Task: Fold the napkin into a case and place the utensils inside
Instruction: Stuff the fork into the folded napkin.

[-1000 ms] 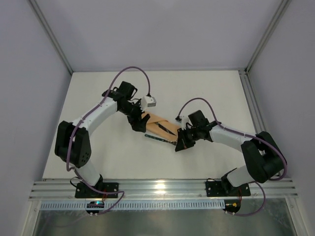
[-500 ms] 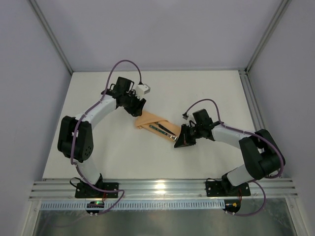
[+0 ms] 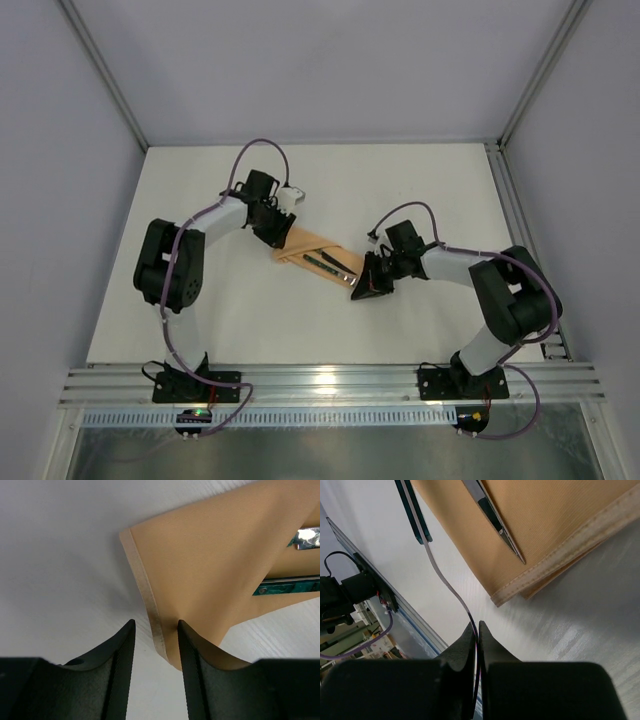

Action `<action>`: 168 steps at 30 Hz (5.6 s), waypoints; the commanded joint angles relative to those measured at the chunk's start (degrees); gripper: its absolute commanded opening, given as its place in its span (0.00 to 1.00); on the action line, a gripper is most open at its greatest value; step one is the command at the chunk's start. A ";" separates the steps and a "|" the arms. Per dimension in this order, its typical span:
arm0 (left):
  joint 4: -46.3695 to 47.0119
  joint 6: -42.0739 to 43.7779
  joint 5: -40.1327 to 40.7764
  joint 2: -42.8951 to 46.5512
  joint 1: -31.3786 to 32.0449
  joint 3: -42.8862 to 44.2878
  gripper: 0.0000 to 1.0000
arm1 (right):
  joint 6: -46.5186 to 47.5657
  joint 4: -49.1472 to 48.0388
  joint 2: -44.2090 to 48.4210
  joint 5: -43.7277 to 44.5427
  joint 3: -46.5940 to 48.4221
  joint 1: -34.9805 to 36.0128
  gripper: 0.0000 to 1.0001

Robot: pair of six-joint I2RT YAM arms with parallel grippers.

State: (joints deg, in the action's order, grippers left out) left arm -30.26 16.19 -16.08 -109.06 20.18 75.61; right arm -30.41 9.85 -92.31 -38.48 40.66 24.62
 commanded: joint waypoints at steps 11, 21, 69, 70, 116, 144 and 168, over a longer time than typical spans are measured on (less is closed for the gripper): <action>5.21 1.83 -4.14 0.59 0.03 -4.07 0.27 | -3.16 2.19 -6.91 -0.72 9.42 0.07 0.04; 7.23 2.71 -3.96 1.30 0.03 -5.74 0.24 | -2.63 5.18 -12.18 -1.95 14.00 0.78 0.04; 4.78 3.06 -4.67 3.32 -0.06 -3.81 0.29 | 25.67 12.84 -7.08 36.40 32.81 16.16 0.40; 4.42 2.98 -4.49 3.32 -0.06 -3.63 0.28 | 26.45 12.05 -8.14 35.93 33.59 16.25 0.39; 5.91 0.60 -3.17 4.73 -1.55 -4.51 0.28 | 47.10 13.36 -17.29 34.00 34.66 19.32 0.11; 5.74 0.16 -7.74 0.86 -4.01 -1.52 0.38 | 54.94 9.49 -21.15 31.01 38.87 21.43 0.10; -1.20 18.07 -13.63 15.27 -5.16 -7.84 0.44 | 28.44 4.92 0.37 35.58 25.18 17.75 0.55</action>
State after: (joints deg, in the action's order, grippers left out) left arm -28.38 24.01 -25.47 -97.49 14.83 69.06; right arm 9.30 16.84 -95.18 -2.09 68.69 45.10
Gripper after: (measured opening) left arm 0.433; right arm 0.547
